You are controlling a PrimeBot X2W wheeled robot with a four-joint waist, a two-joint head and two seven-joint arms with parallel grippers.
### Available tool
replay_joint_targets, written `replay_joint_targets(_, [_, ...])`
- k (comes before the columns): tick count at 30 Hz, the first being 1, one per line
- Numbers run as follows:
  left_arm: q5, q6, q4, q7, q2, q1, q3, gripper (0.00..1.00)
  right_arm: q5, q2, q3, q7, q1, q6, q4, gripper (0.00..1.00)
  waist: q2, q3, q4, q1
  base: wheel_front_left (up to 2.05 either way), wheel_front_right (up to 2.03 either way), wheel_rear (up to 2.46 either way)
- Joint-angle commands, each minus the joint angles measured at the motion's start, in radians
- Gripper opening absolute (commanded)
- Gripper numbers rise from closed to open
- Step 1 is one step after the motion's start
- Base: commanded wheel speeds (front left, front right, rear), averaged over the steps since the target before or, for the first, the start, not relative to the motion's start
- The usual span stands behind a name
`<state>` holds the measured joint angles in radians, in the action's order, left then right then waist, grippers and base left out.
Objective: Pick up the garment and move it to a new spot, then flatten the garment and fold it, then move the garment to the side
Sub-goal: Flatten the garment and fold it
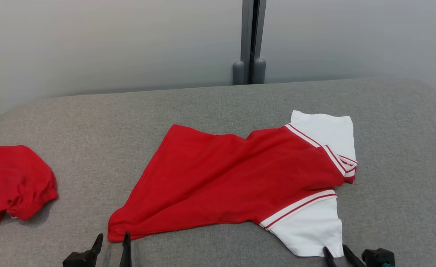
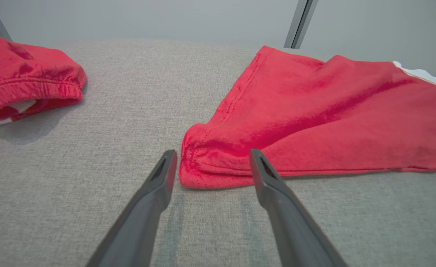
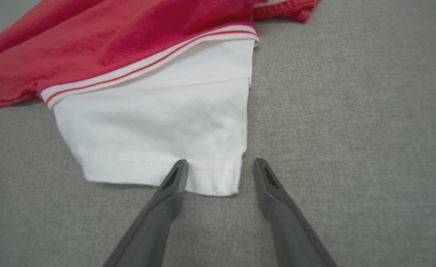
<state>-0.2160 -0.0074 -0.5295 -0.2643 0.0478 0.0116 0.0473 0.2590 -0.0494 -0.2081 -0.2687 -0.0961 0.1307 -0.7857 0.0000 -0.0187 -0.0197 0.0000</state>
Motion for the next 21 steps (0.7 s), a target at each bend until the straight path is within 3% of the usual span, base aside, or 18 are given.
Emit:
replay_joint_targets(1, [0.004,0.001,0.002,0.0,0.005,-0.019,-0.001,1.0,0.012,-0.003,-0.007,0.008,-0.004,0.0,-0.019,0.11,0.0,-0.002,0.001,0.0,0.0,0.0,0.0])
replay_joint_targets(2, [0.003,0.001,0.002,0.0,0.005,-0.02,0.0,1.0,0.014,-0.002,-0.008,0.008,-0.009,0.0,-0.024,0.0,0.0,-0.004,0.001,0.0,0.0,0.0,0.0])
replay_joint_targets(13, [-0.05,-0.012,-0.018,0.0,0.005,-0.022,-0.006,1.0,0.047,-0.065,0.089,0.004,0.017,0.0,0.16,0.0,0.0,-0.018,-0.028,0.0,0.0,0.0,0.0])
replay_joint_targets(21, [-0.097,-0.026,-0.083,0.0,0.005,-0.036,0.006,1.0,0.061,-0.093,0.089,0.004,0.009,0.0,0.204,0.0,0.0,-0.033,-0.05,0.0,0.0,0.0,0.0])
